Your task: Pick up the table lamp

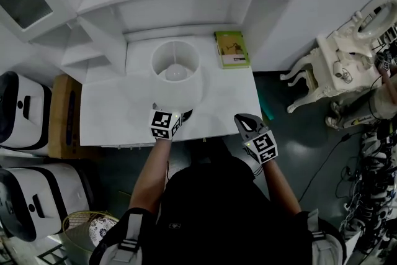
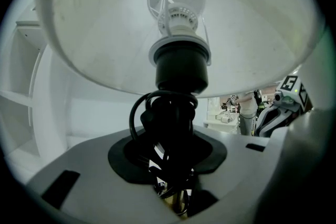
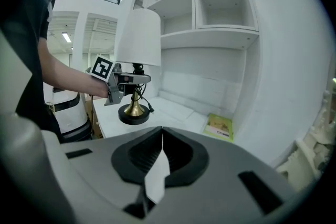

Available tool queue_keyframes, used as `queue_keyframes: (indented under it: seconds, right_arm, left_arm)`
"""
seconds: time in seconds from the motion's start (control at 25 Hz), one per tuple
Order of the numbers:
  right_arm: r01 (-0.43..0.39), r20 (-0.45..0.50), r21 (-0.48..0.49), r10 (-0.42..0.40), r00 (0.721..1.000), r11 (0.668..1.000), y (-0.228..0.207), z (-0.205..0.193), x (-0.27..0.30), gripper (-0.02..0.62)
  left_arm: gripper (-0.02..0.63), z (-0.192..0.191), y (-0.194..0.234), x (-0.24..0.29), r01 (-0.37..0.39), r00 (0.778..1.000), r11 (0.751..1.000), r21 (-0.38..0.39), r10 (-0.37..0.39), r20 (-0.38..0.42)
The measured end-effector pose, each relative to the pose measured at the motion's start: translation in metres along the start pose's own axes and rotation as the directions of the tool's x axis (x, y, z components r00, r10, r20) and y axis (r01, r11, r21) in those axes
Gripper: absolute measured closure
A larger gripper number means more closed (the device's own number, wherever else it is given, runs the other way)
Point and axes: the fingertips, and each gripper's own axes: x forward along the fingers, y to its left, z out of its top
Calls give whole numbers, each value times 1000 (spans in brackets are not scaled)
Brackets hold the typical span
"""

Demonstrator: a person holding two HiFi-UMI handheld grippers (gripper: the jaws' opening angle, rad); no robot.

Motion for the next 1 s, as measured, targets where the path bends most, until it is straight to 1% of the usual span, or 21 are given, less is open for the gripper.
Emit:
queue_keyframes:
  seconds: [0.16, 0.24, 0.4, 0.52, 0.76, 1.0]
  right_arm:
    - [14, 35, 10, -15, 999, 1000, 2, 9, 2, 586]
    - [21, 45, 13, -21, 999, 1000, 2, 11, -1, 586]
    - [25, 52, -12, -24, 998, 1000, 0, 14, -4, 586]
    - [23, 55, -22, -22, 998, 999, -1, 16, -6, 586]
    - [35, 64, -24, -34, 997, 999, 4, 21, -12, 586]
    - [42, 68, -26, -41, 997, 999, 11, 22, -22, 586]
  left_arm:
    - [457, 19, 5, -6, -2, 1000, 1000, 6, 2, 13]
    - [457, 33, 5, -8, 6, 1000, 1000, 22, -6, 27]
    - [457, 61, 4, -10, 19, 998, 998, 63, -23, 56]
    - [457, 73, 3, -12, 25, 998, 997, 76, -30, 57]
    - [457, 93, -7, -21, 73, 996, 995, 65, -76, 38]
    - [457, 107, -16, -24, 93, 995, 995, 39, -94, 43]
